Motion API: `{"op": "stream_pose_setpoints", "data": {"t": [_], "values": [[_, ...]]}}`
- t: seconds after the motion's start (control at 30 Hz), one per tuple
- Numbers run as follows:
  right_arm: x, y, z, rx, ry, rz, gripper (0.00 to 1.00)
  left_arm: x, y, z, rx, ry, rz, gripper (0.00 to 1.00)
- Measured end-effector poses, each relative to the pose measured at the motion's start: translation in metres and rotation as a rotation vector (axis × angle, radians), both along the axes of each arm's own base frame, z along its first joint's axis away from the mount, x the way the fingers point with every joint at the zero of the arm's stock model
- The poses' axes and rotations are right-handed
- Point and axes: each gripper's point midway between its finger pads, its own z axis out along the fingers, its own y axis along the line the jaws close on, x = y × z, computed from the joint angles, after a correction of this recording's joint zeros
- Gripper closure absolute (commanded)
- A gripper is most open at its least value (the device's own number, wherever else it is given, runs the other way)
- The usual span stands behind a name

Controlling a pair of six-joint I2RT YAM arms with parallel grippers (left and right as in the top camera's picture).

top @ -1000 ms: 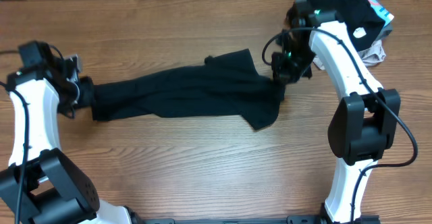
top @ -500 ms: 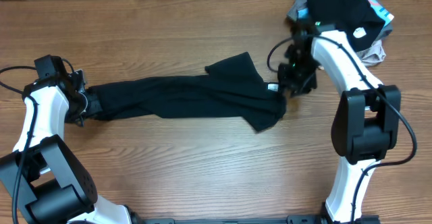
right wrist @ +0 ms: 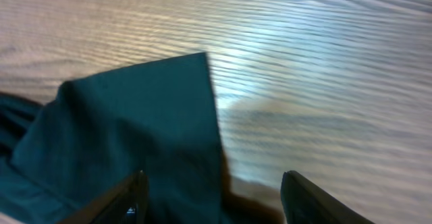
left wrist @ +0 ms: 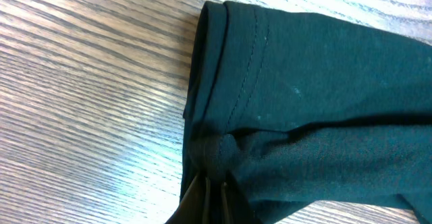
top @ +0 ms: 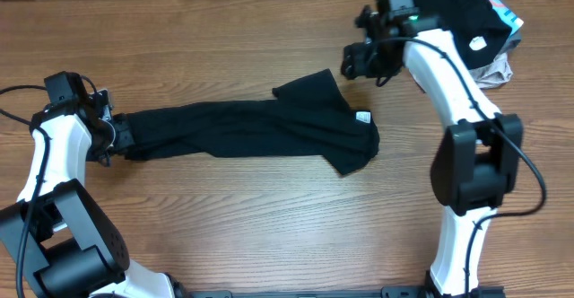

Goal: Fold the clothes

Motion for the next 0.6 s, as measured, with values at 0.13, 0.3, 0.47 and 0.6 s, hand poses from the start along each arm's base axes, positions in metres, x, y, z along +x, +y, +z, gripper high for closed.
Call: {"op": "stream_pose_setpoints", "data": {"t": [0.13, 0.3, 0.47, 0.6], "values": [[0.001, 0.023, -0.029, -0.041, 0.001, 0.08, 0.33, 0.003, 0.001, 0.001, 0.004, -0.014, 0.003, 0.96], [0.005, 0.044, -0.058, -0.086, -0.015, 0.154, 0.29, 0.005, 0.002, 0.001, 0.005, -0.023, 0.005, 0.96], [0.024, 0.047, -0.069, -0.128, -0.093, 0.162, 0.3, 0.008, 0.003, 0.002, 0.009, -0.034, 0.006, 0.96], [0.036, 0.046, -0.073, -0.142, -0.136, 0.152, 0.32, 0.01, 0.004, 0.003, 0.011, -0.043, 0.012, 0.96]]}}
